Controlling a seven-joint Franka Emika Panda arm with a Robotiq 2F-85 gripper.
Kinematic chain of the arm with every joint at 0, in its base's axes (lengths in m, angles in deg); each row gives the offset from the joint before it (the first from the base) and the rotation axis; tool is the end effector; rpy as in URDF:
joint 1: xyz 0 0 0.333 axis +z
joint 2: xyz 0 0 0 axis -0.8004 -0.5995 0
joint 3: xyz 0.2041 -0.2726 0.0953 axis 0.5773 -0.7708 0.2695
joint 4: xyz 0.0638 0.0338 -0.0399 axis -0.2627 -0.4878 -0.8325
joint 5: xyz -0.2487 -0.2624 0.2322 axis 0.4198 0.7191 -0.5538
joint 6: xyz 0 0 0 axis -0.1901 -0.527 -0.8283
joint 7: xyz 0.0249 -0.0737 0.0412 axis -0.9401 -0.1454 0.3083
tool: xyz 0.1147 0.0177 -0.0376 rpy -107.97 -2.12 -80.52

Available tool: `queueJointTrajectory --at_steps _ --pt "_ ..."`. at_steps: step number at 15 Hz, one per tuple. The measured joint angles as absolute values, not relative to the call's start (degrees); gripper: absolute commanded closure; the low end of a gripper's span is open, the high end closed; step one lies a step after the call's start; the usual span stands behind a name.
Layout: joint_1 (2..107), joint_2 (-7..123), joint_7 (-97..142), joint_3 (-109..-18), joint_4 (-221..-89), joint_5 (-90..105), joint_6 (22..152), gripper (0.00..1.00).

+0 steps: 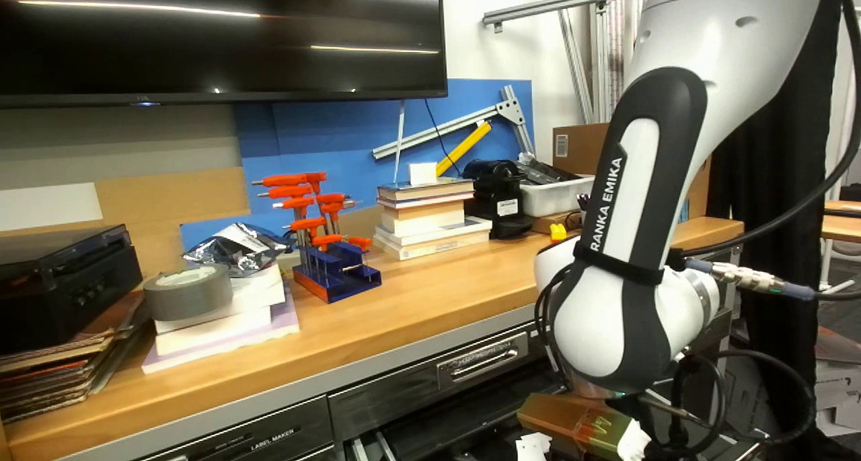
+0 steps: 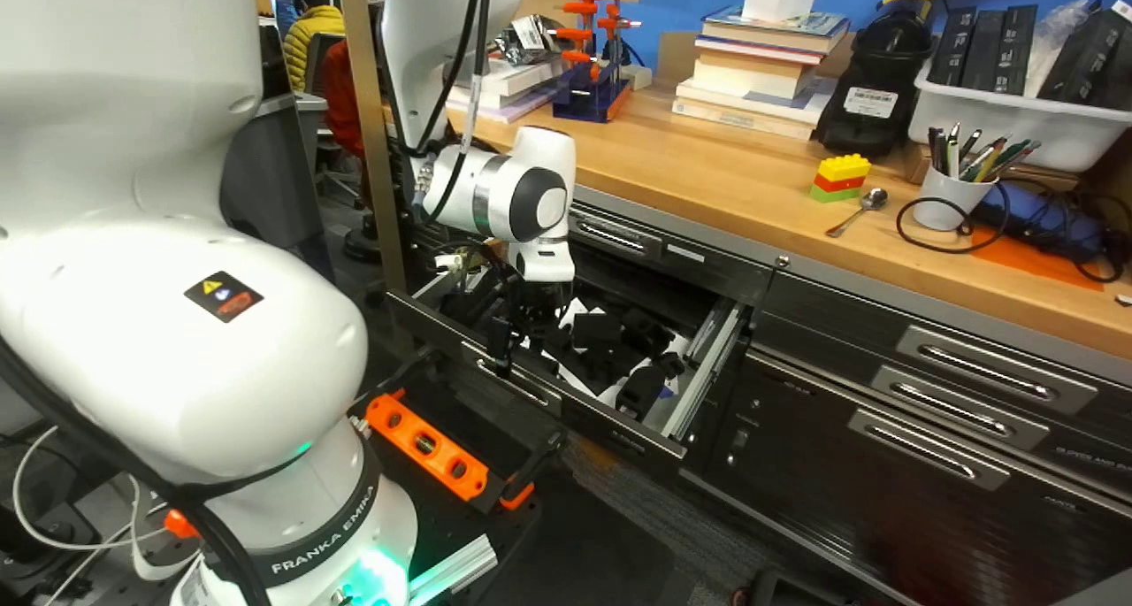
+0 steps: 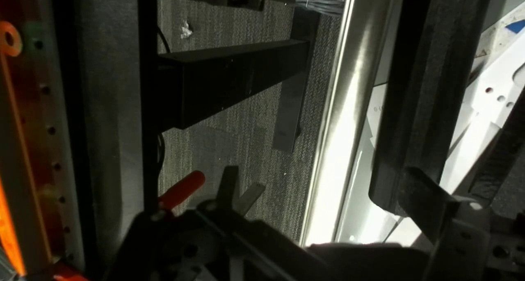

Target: Place the black objects inside the open drawer then close the drawer

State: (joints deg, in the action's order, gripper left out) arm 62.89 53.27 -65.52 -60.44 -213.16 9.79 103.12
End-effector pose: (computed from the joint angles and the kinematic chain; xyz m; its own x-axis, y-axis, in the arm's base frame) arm 0.3809 0.0619 0.0826 0.2006 -0.9791 0.0334 -0.9191 -0.1763 0.3524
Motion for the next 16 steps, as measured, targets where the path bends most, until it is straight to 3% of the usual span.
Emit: queueJointTrajectory --at_steps 16 --pt "50.25 45.12 -43.87 -47.27 -213.77 -15.89 136.68 0.00"
